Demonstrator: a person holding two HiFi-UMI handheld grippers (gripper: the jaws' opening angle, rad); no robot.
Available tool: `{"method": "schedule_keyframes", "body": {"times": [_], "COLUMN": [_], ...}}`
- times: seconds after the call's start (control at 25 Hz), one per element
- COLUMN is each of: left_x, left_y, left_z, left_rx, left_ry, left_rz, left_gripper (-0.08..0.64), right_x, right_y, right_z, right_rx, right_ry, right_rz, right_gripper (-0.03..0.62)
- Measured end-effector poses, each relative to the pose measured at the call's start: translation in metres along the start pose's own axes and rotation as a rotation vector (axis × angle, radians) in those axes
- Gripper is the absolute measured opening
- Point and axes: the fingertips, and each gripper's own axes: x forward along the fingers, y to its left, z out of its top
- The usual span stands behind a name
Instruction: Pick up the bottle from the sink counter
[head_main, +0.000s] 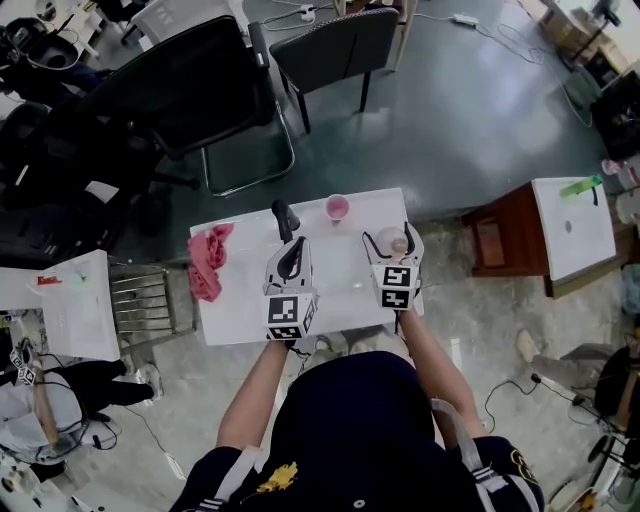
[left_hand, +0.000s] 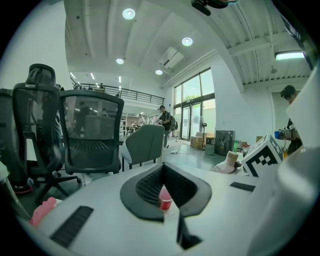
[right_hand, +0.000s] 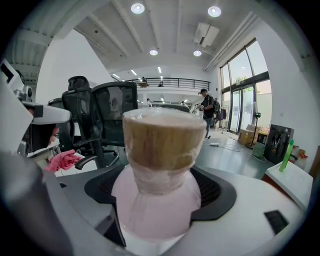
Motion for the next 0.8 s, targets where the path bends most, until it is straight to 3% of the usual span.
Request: {"method": "schedule_keyframes", "body": {"times": [0.8], "left_x": [-0.053], "left_y": [0.024], "left_z": [0.040], "left_rx": [0.051], "left_ry": [-0.057], "left_rz": [0.034], "left_gripper": [0.015], "right_x": [-0.056], "right_y": [0.063], "right_z": [0.048], "right_rx": [0.015], "right_ry": [-0.029], "right_rz": [0.034], "right_gripper": [0.433]}}
